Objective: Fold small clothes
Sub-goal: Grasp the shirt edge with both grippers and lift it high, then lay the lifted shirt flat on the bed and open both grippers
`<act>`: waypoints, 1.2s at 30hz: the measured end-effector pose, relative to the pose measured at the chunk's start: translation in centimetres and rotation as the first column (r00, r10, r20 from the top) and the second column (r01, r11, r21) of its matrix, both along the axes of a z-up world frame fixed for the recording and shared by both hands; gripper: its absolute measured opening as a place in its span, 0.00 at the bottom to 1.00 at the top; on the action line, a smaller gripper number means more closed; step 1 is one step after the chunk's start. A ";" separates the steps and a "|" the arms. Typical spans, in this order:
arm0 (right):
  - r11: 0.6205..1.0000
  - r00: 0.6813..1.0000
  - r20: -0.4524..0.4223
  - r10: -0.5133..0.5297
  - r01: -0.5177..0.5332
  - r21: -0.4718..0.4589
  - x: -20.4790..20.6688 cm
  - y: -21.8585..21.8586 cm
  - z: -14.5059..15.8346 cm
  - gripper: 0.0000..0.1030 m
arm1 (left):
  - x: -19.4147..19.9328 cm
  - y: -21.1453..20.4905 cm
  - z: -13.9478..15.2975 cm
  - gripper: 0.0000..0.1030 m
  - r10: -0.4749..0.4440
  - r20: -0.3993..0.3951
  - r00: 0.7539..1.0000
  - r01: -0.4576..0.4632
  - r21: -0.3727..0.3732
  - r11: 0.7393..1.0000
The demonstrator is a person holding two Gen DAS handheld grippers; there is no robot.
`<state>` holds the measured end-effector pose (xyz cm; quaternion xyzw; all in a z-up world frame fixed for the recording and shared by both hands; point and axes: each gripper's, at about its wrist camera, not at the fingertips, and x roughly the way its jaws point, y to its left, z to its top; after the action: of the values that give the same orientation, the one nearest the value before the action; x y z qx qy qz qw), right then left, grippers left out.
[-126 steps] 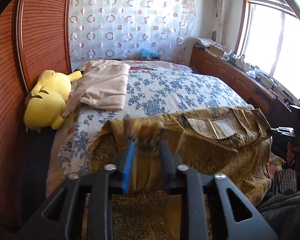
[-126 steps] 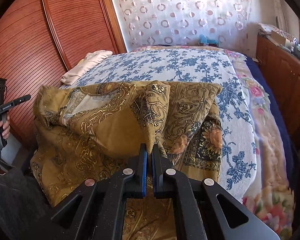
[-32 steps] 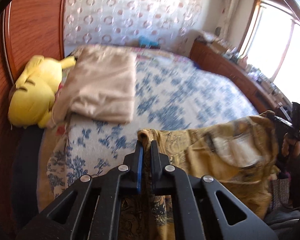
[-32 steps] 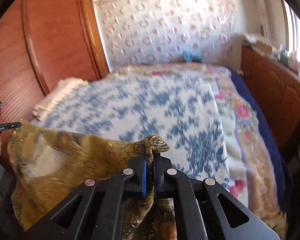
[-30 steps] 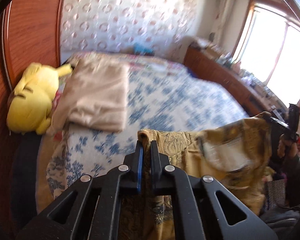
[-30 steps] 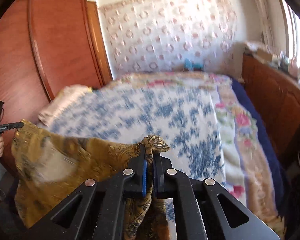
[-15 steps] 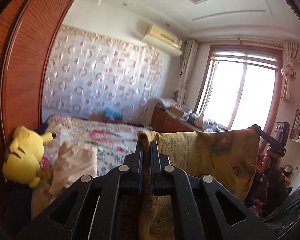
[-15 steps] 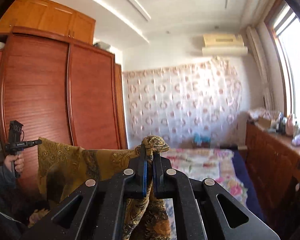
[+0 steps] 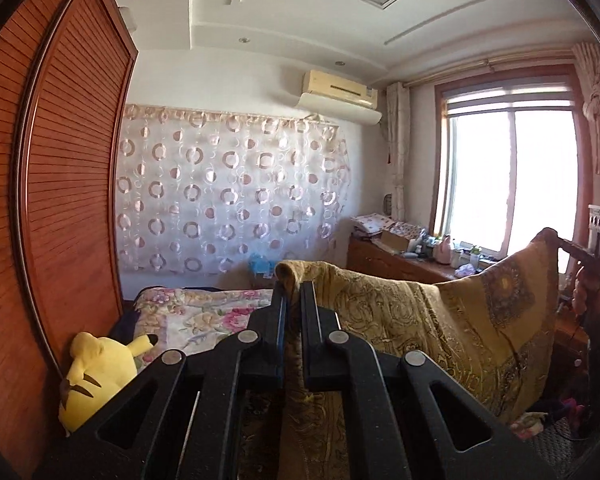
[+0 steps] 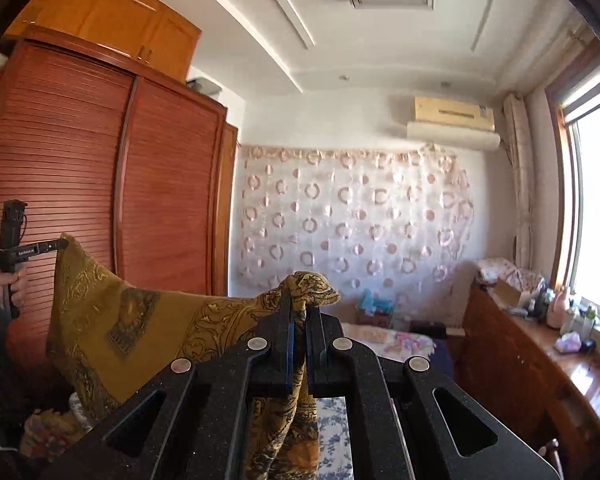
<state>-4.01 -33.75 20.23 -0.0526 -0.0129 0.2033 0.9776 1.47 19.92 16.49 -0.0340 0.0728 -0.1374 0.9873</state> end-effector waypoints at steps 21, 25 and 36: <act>0.945 0.815 -0.481 -0.323 0.254 -0.206 31.8 10.5 -15.7 0.40 | 23.8 -5.3 -20.4 0.35 0.136 -0.409 0.902 -0.061 0.191 0.980; 0.969 0.817 -0.521 -0.246 0.189 -0.162 30.1 9.4 -16.6 0.42 | 21.3 -6.1 -21.3 0.46 0.082 -0.429 0.899 -0.007 0.174 0.985; 0.991 0.758 -0.641 -0.118 0.052 -0.121 28.4 5.2 -22.5 0.44 | 19.2 -9.7 -29.5 0.47 -0.047 -0.630 0.775 0.155 0.118 0.981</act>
<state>24.38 -28.52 -2.28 -0.0265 0.3369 0.1648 0.9266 20.68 10.23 -13.01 0.0073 0.4080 -0.1651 0.8979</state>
